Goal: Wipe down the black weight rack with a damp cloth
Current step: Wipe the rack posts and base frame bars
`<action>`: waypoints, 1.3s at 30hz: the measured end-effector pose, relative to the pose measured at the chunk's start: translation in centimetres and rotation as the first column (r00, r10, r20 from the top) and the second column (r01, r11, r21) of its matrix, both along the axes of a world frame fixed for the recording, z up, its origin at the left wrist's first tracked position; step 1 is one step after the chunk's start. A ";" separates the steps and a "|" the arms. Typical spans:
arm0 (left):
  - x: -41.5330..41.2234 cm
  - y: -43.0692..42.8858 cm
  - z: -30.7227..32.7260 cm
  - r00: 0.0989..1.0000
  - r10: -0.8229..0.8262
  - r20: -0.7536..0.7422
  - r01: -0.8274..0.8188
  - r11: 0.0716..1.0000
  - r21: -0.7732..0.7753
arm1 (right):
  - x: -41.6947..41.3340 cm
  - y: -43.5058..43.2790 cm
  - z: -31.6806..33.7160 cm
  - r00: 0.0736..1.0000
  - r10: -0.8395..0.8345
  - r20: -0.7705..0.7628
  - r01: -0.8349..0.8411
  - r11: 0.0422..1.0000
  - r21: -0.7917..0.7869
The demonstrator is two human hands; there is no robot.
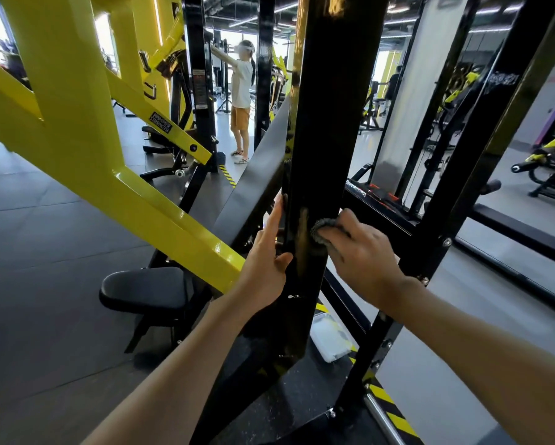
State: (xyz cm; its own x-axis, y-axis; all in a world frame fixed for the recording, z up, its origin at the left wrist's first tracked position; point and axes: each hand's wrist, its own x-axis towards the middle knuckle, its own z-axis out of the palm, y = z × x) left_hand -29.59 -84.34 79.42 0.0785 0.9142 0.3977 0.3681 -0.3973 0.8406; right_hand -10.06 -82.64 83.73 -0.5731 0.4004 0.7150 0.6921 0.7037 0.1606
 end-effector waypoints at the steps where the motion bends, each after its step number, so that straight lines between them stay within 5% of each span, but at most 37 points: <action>1: 0.0 -0.2 0.0 1.000 -0.006 0.003 0.006 1.000 0.002 | -0.1 -0.2 -0.8 0.994 0.028 0.106 -0.027 1.000 -0.008; 3: 0.0 -0.5 -0.1 1.000 -0.021 -0.003 0.021 1.000 -0.002 | 0.3 -0.2 -0.9 0.957 0.062 0.282 -0.063 0.998 -0.006; 7: -0.1 -0.4 -0.7 1.000 0.011 -0.027 -0.011 1.000 -0.019 | -0.7 -0.4 0.6 0.993 -0.042 -0.114 0.037 0.998 -0.041; 11: -0.1 -0.6 -0.4 0.999 0.007 -0.033 -0.008 0.999 -0.032 | -2.2 -1.1 -0.1 0.972 0.065 0.226 -0.071 0.997 0.019; 15: 0.0 -0.4 -0.5 0.999 0.026 -0.037 -0.028 0.998 -0.058 | -3.0 -0.7 0.8 0.994 -0.006 -0.110 0.012 0.999 0.049; 19: -0.1 -0.5 -0.5 0.999 -0.001 -0.045 -0.001 0.998 -0.055 | -3.3 -0.8 -0.5 0.940 0.104 0.325 -0.141 0.986 0.093; 20: -0.1 -0.6 -0.5 0.999 -0.001 -0.042 -0.002 0.998 -0.068 | -3.1 -0.5 0.0 0.946 0.083 0.312 -0.119 0.988 0.096; 23: 0.0 -0.7 -0.7 0.999 0.026 -0.046 -0.031 0.994 -0.103 | -2.4 -0.1 0.2 0.999 0.010 -0.041 -0.007 0.997 0.071; 27: 0.0 -1.0 -0.9 0.996 0.027 -0.081 -0.034 0.996 -0.078 | -1.6 -0.5 -1.7 0.944 0.116 0.310 -0.152 0.984 0.093; 31: 0.0 -0.9 -1.2 0.994 0.048 -0.099 -0.057 0.994 -0.089 | -0.8 0.3 -1.3 1.000 -0.011 0.002 0.011 0.994 0.110; 36: -0.1 -0.9 -1.5 0.997 0.011 -0.075 -0.018 0.995 -0.101 | 0.0 -0.4 -2.4 0.963 0.066 0.261 -0.088 0.993 0.073; 39: -0.3 -0.7 -2.3 0.998 -0.015 -0.055 0.008 0.993 -0.119 | -0.4 -0.1 -1.9 0.997 -0.032 -0.068 0.036 0.998 0.056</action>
